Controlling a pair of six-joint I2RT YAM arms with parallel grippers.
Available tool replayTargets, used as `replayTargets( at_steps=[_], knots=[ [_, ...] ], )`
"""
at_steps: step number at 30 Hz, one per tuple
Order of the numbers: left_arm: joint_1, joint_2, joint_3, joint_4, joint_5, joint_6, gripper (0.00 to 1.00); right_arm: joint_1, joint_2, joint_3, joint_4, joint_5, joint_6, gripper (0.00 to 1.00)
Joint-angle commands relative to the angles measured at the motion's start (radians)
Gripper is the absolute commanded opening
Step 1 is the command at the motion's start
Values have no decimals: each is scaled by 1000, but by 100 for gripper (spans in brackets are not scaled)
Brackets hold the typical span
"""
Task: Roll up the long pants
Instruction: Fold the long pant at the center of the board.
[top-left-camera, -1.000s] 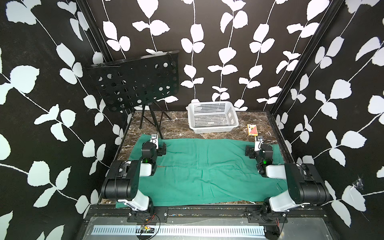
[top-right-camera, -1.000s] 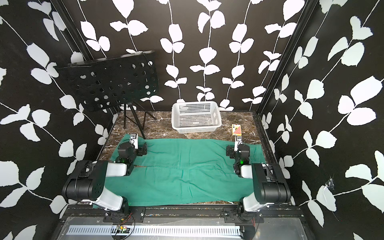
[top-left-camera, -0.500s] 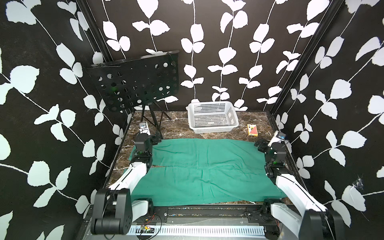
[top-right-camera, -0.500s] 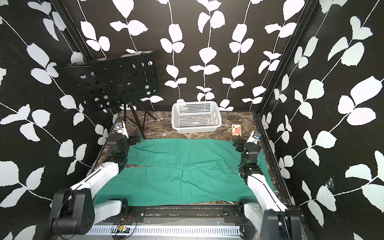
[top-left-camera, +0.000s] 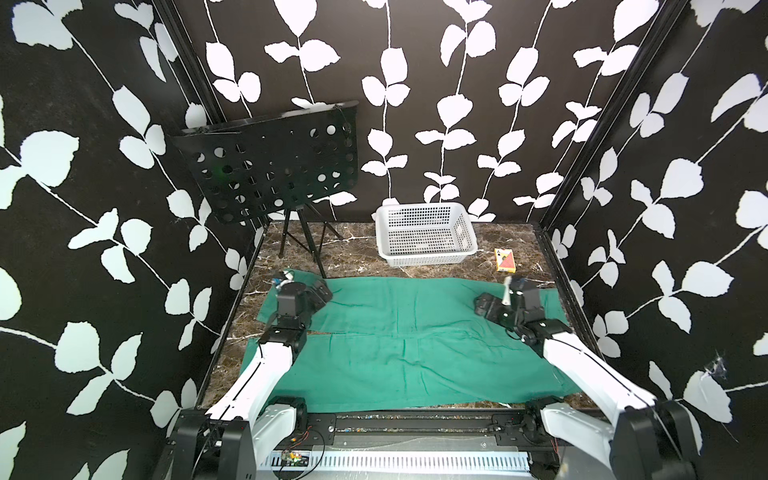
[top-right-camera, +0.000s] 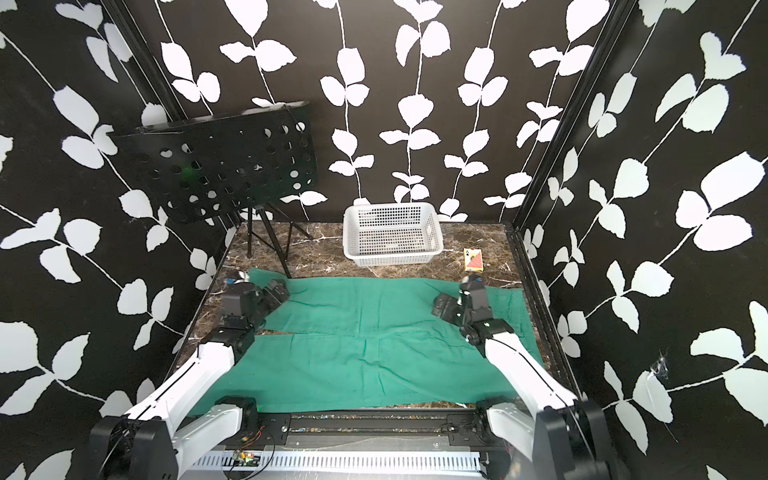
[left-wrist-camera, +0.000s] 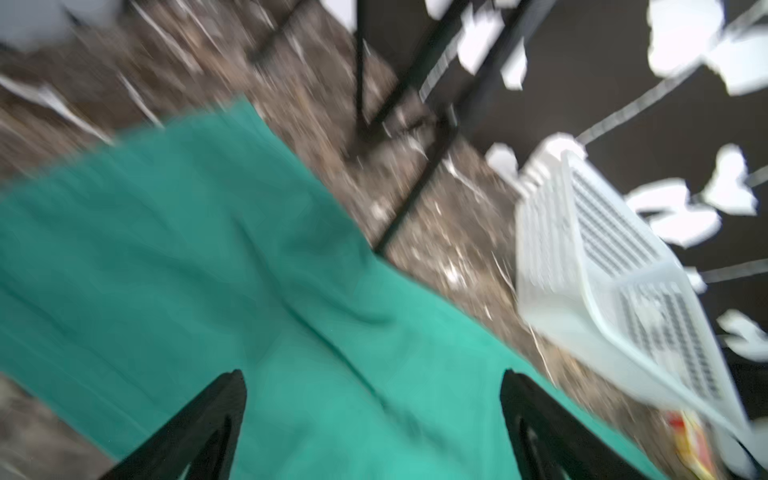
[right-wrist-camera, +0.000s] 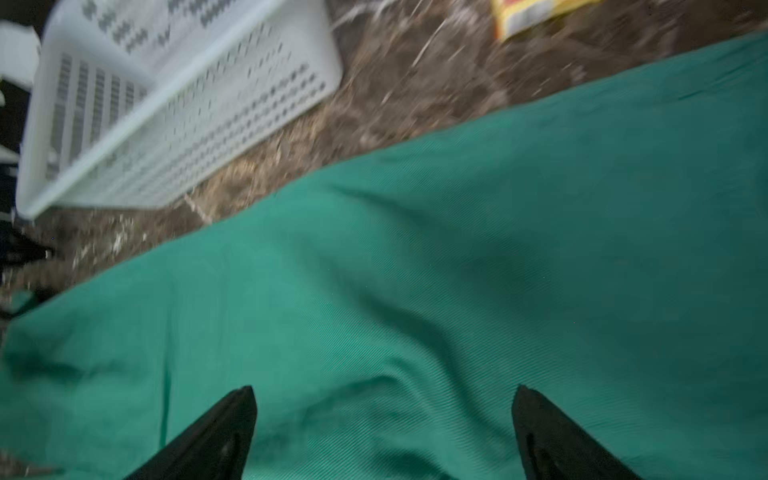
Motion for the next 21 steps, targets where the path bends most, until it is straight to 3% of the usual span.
replayTargets(
  at_steps=[1,5,9,13,17,21],
  knots=[
    [-119,-35,21,-118,-11,-128,96,110,95,125,-203,8,-69,99],
    [-210,-3,33,-212,-37,-210,96,190,227,201,-244,60,-107,99],
    [-212,86,42,-209,-36,-232,97,218,319,275,-271,110,-103,99],
    [-211,209,92,-198,-71,-209,98,219,334,293,-234,176,-99,98],
    [-211,323,157,-162,-60,-197,99,215,367,364,-323,312,-98,99],
    [-211,414,201,-137,-89,-199,99,201,368,352,-306,349,-55,99]
  ],
)
